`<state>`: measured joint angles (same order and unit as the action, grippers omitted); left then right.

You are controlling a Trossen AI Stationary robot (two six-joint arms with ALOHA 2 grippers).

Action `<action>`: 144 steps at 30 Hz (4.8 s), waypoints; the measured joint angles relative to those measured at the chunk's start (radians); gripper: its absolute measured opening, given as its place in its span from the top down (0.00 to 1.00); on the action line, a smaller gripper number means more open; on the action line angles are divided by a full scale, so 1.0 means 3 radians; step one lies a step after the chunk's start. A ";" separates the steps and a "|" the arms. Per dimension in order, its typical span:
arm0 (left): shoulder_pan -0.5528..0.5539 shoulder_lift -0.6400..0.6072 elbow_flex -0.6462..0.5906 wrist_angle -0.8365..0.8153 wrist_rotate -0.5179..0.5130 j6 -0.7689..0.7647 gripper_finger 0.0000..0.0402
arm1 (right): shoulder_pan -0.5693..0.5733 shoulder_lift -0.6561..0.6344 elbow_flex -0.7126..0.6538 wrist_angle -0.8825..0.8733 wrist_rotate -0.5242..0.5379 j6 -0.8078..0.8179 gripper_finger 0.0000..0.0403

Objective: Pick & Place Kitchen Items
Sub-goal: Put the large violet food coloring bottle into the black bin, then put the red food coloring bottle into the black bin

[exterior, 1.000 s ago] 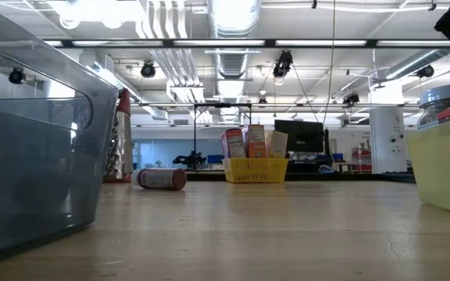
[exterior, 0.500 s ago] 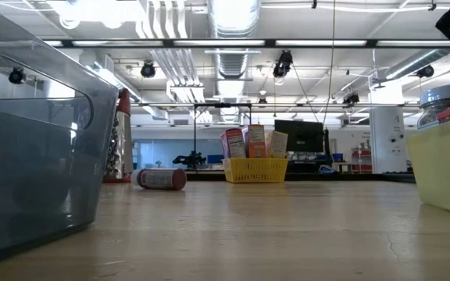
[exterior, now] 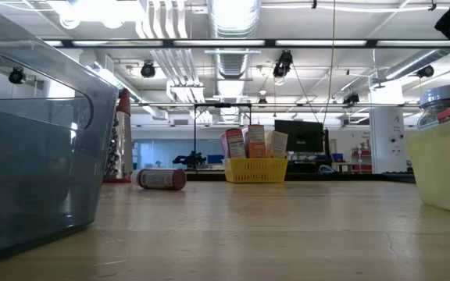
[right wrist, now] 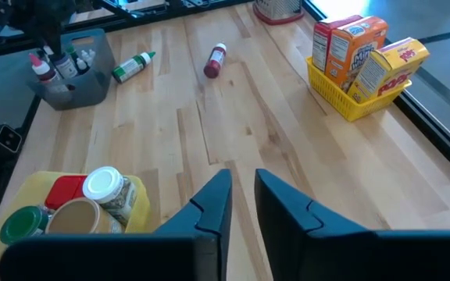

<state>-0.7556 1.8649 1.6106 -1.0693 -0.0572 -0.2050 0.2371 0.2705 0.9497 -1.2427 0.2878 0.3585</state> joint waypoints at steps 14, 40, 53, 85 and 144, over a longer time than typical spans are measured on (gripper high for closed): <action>0.0001 -0.0003 -0.0168 0.0114 0.0012 0.0124 0.69 | 0.0000 0.0000 0.0000 0.0000 0.0000 0.0001 0.75; 0.0000 -0.0013 -0.0192 0.0178 -0.0332 0.0271 0.52 | 0.0000 -0.0001 0.0000 0.0000 0.0000 0.0001 0.57; -0.0042 -0.0021 0.0382 -0.0256 -0.0393 0.0010 0.52 | 0.0000 0.0000 0.0000 0.0001 0.0000 0.0001 0.50; 0.2074 -0.1347 -0.0574 0.0214 -0.0730 0.0437 0.64 | 0.0000 -0.0001 0.0000 -0.0001 0.0001 0.0001 0.35; 0.3442 -0.0384 -0.1837 0.0952 0.0048 0.2610 0.66 | 0.0000 -0.0001 0.0000 -0.0004 0.0000 0.0001 0.28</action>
<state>0.2771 1.7496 1.0595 -0.7837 -0.0427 0.5778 0.2371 0.2703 0.9497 -1.2438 0.2879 0.3588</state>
